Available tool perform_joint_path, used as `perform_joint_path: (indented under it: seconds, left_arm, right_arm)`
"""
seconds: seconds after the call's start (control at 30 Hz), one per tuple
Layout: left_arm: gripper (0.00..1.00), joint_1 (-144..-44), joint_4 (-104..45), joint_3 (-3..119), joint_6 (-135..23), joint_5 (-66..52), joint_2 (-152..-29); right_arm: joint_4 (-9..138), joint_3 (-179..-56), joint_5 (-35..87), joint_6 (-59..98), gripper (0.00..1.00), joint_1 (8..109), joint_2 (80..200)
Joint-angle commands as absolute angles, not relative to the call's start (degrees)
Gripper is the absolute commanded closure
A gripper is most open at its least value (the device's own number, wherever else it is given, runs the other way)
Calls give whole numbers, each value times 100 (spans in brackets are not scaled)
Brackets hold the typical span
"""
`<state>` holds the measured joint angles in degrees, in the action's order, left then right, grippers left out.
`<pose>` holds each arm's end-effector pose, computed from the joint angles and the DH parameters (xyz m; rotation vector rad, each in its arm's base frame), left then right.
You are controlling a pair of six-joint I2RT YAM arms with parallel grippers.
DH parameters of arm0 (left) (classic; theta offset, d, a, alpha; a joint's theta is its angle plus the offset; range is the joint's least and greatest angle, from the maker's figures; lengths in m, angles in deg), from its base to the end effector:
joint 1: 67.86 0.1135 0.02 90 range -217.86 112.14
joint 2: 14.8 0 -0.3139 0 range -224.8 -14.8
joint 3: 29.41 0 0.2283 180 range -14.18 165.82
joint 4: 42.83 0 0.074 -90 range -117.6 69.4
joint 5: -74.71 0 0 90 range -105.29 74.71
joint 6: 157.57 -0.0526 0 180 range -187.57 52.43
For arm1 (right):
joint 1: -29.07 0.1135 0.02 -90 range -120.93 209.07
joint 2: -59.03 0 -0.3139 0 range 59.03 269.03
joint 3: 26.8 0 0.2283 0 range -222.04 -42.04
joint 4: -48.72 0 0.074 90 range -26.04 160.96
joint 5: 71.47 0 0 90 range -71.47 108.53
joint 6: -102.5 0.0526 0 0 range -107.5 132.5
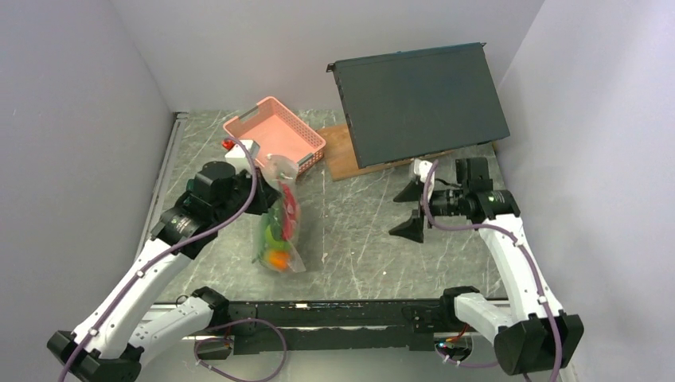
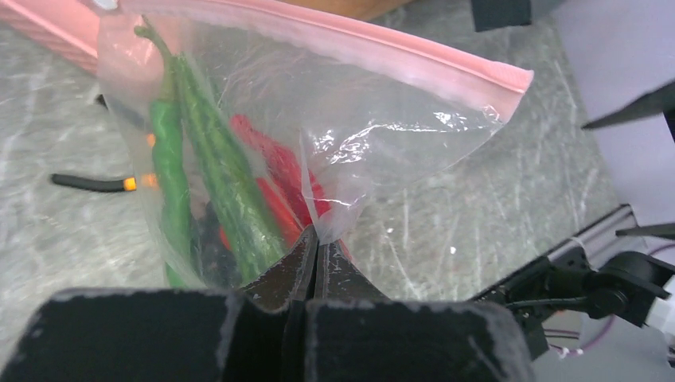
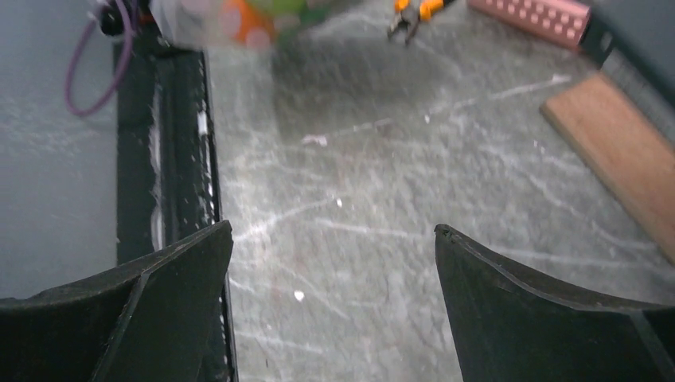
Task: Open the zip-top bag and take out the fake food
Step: Pick up the zipper food storage bag at the center of the board.
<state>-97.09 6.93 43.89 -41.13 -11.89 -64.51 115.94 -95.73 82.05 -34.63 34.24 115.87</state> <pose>0.1205 -0.0710 0.3885 0.0896 2.0911 -0.6635 0.1225 0.0584 0.3441 -1.2523 1.6527 0.9477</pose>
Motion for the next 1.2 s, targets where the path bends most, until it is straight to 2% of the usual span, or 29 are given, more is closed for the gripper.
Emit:
perform_joint_path:
  seconds: [0.0,0.27,0.37,0.47,0.73,1.03,1.17]
  left_arm:
    - [100,-10176,-466,4252,-3629,-916,-6602]
    - [100,-11187,-1486,4102,-3179,-1510,-7268]
    - [100,-11511,-1822,4003,-2984,-1899,-7531]
    - [100,-11830,-1986,4028,-2893,-2197,-7845]
    - [100,-12312,-2131,4371,-2815,-2607,-8524]
    - [100,-12480,-2195,4233,-2688,-2880,-8497]
    - [100,-12510,-2223,4203,-2674,-2854,-8476]
  right_arm:
    - [10891,-10394,8764,-2157,0,3796,11970]
    - [8704,-10664,8010,1167,2,4366,12324]
    - [7995,-10547,6863,2970,3,4490,12331]
    - [8018,-10626,5829,4076,3,4529,12369]
    - [7949,-10349,5106,4377,6,4850,12489]
    - [7917,-9854,4557,4113,13,5400,12497]
    - [7923,-9852,4328,4075,20,5504,12616]
